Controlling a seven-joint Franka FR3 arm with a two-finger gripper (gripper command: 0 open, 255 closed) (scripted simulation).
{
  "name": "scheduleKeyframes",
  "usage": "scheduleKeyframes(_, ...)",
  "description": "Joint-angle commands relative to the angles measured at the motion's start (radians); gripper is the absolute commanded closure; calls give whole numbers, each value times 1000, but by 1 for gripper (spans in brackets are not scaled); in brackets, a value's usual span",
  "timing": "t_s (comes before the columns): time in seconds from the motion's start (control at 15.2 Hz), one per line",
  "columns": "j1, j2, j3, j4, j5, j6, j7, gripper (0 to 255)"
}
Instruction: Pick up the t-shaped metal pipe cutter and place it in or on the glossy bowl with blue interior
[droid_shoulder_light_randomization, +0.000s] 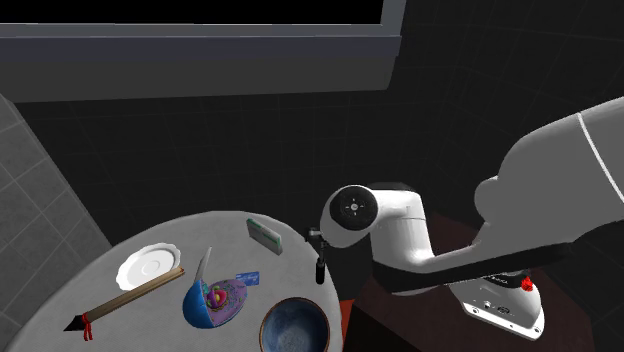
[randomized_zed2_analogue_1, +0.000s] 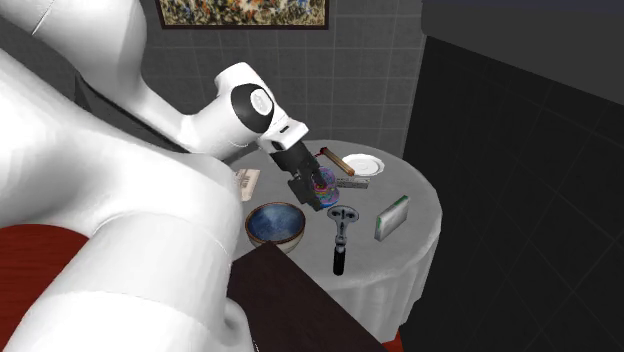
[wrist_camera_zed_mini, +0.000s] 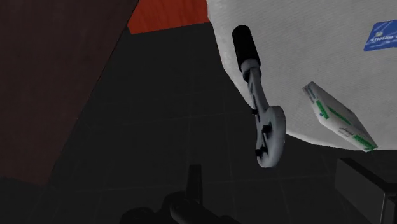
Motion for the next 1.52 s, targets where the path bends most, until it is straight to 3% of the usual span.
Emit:
scheduleKeyframes(0.0,-144,-23,160,48,11,22,85,0)
scheduleKeyframes(0.13,-284,-74,305,114,38,34,144,0)
scheduleKeyframes(0.66,-460,-121,455,127,73,146,131,0)
scheduleKeyframes(1.19,-460,-121,454,127,73,146,131,0)
scheduleKeyframes(1.25,-460,-121,454,127,73,146,131,255)
scheduleKeyframes(1.45,-460,-121,454,127,73,146,131,255)
